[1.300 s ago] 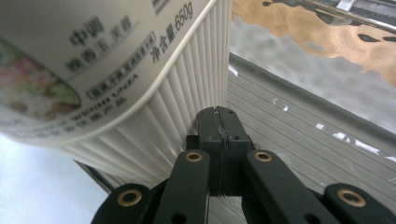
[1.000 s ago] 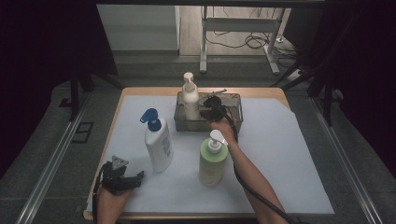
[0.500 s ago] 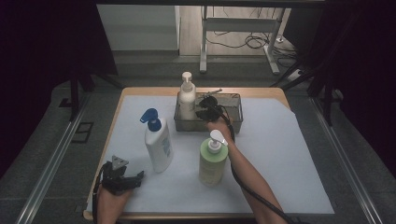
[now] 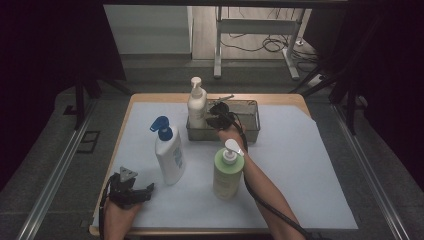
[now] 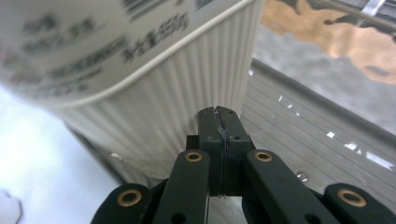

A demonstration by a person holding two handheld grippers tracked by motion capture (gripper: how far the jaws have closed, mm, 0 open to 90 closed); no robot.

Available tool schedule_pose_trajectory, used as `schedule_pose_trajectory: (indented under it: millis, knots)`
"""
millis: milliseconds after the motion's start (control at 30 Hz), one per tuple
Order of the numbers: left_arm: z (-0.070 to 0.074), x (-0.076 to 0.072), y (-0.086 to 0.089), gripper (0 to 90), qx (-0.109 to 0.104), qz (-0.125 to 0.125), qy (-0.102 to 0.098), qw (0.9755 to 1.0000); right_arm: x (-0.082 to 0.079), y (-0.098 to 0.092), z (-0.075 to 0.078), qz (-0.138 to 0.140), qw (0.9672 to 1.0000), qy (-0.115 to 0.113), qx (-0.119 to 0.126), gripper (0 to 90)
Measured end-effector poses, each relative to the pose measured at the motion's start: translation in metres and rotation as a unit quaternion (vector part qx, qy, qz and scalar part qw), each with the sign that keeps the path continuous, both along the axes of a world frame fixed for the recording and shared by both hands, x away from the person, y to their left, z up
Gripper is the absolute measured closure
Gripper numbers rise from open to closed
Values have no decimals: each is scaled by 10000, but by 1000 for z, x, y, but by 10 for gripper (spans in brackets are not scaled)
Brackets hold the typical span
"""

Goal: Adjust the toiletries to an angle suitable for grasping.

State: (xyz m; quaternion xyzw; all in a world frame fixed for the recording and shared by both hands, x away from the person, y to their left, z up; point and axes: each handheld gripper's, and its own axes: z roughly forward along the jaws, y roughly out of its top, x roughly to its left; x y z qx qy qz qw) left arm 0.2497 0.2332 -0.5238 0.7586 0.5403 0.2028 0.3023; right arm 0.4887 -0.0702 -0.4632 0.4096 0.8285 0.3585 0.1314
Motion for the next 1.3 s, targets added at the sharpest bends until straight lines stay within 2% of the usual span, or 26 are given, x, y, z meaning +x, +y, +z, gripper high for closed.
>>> schedule_pose_trajectory:
  millis: [200, 333, 833, 967, 1300]
  knots:
    - [0, 0, 0, 121, -2, 1, -2, 10000, 5, 4, -2, -4, 9999, 106, 20, 899]
    - [0, 0, 0, 122, -1, -1, -2, 10000, 3, 9, 0, 62, 10000, 58, 7, 899]
    - [0, 0, 0, 121, 0, -2, 3, 10000, 3, 5, 0, 170, 9998, 55, 76, 898]
    - [0, 0, 0, 122, 0, -2, 2, 10000, 0, 3, 1, 236, 9997, 11, -10, 858]
    - [0, 0, 0, 122, 2, -2, 3, 10000, -9, -10, 9, 223, 9997, -97, 21, 745]
